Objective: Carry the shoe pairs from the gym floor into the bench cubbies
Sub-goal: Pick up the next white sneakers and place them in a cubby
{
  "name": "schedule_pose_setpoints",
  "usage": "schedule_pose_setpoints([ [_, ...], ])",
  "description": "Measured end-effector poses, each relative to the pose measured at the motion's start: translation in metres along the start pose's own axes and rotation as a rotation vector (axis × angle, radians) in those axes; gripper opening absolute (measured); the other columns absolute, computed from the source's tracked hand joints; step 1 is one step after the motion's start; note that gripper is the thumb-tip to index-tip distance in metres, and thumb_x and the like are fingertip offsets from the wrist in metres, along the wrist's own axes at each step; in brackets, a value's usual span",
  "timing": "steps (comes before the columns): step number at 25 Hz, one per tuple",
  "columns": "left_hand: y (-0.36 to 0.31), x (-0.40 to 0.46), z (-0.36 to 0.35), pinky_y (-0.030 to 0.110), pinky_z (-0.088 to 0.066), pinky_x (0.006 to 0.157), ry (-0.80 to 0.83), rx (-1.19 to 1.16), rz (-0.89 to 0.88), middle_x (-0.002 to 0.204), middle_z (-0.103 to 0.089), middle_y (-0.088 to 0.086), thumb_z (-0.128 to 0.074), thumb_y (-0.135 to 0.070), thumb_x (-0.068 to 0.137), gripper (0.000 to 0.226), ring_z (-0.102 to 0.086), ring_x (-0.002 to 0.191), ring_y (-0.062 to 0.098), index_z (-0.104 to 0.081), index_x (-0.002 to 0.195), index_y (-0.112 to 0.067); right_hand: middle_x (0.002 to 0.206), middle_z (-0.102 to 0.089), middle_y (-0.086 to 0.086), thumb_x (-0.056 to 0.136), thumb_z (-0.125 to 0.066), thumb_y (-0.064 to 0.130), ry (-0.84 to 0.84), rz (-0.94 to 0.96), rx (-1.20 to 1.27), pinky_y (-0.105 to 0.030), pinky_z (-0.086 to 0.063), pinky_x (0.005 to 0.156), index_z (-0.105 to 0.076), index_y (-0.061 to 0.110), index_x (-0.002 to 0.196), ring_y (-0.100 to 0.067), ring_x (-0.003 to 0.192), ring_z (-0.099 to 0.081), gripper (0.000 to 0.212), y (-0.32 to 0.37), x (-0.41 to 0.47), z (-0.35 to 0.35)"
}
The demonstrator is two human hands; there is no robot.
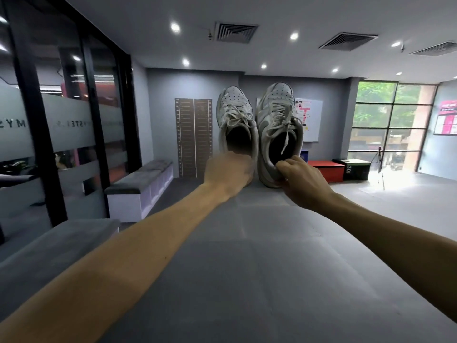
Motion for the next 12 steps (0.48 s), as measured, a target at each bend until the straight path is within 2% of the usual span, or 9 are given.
schedule_pose_setpoints([
  [2,0.037,0.044,-0.039,0.033,-0.048,0.068,0.013,0.002,-0.002,0.084,-0.067,0.005,-0.062,-0.034,0.087,0.018,-0.064,0.082,0.027,-0.065,0.088,-0.016,0.086,-0.058,-0.004,0.077,-0.062,0.002,-0.007,-0.015,0.006,-0.032,-0.034,0.055,-0.047,0.015,0.079,-0.026,0.092,-0.049,0.02,-0.021,0.046,-0.048],
  [6,0.1,0.114,-0.114,0.031,-0.041,0.065,0.028,0.032,-0.005,0.085,-0.066,0.004,-0.061,-0.036,0.088,0.02,-0.063,0.083,0.025,-0.062,0.087,-0.017,0.087,-0.057,-0.005,0.077,-0.06,0.001,-0.004,-0.044,0.049,-0.031,-0.03,0.058,-0.04,0.018,0.077,-0.026,0.093,-0.048,0.027,-0.06,0.123,-0.134],
  [12,0.188,0.219,-0.24,0.03,-0.035,0.064,0.035,0.107,0.018,0.085,-0.064,0.004,-0.061,-0.036,0.088,0.019,-0.061,0.084,0.025,-0.059,0.085,-0.017,0.091,-0.057,-0.005,0.079,-0.059,0.004,0.009,-0.003,0.075,-0.034,-0.036,0.06,-0.041,0.017,0.079,-0.024,0.095,-0.047,0.022,-0.132,0.234,-0.273],
])
Point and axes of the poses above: each hand's wrist, its own x-axis towards the middle knuckle, its own z-axis out of the back of the hand, y = z × x, the point moved 4 cm from there along x, towards the middle knuckle
